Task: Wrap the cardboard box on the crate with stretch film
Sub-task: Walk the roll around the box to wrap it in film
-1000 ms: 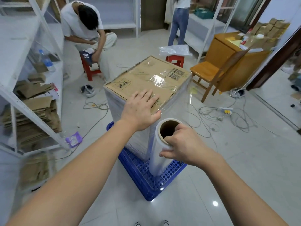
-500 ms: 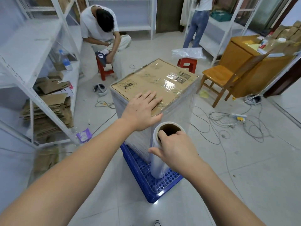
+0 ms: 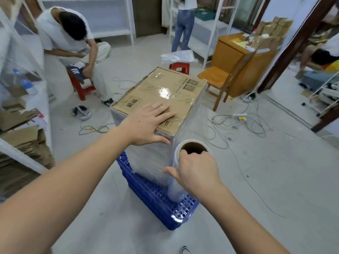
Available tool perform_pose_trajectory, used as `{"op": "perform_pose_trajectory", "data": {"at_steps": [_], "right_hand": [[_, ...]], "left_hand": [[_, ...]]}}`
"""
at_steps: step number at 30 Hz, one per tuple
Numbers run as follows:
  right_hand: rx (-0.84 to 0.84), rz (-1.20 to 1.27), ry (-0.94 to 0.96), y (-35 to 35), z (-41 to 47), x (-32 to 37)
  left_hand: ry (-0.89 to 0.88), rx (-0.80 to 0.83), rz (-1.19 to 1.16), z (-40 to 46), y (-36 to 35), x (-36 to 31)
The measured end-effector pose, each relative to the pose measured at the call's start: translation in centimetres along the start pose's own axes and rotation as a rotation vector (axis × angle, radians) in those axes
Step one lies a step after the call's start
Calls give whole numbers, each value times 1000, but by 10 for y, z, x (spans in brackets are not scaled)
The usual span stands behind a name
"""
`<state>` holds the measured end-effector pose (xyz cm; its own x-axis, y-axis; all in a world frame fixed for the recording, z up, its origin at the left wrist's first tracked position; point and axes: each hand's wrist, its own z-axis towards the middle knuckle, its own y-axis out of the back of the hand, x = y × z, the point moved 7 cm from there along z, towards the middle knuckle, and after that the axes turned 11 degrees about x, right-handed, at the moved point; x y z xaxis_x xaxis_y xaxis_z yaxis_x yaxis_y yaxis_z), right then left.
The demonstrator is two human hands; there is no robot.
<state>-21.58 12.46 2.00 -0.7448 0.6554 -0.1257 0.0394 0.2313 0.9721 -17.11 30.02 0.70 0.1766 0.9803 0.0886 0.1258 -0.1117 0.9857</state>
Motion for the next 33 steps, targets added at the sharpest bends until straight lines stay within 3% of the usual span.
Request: {"op": "perform_pose_trajectory", "data": {"at_steps": [5, 9, 11, 14, 20, 22, 28, 33], "right_hand": [[-9, 17, -104, 6, -5, 17], [8, 111, -296, 5, -15, 21], [-37, 170, -361, 3, -16, 25], [-173, 24, -431, 5, -13, 29], [-292, -32, -446, 3, -17, 22], [-321, 12, -368, -2, -25, 23], [-362, 141, 126, -1, -37, 56], [-256, 118, 80, -3, -25, 59]], "left_hand": [[-4, -82, 43, 2, -8, -4], [-16, -88, 25, 2, -7, -3], [-27, -84, 25, 2, -8, -4], [-32, -97, 26, 1, -8, -3], [-28, -74, 22, 4, -8, -2], [-26, -66, 12, 5, -8, -2], [-9, -62, 22, 3, -8, -7], [0, -59, 18, 3, -6, -7]]}}
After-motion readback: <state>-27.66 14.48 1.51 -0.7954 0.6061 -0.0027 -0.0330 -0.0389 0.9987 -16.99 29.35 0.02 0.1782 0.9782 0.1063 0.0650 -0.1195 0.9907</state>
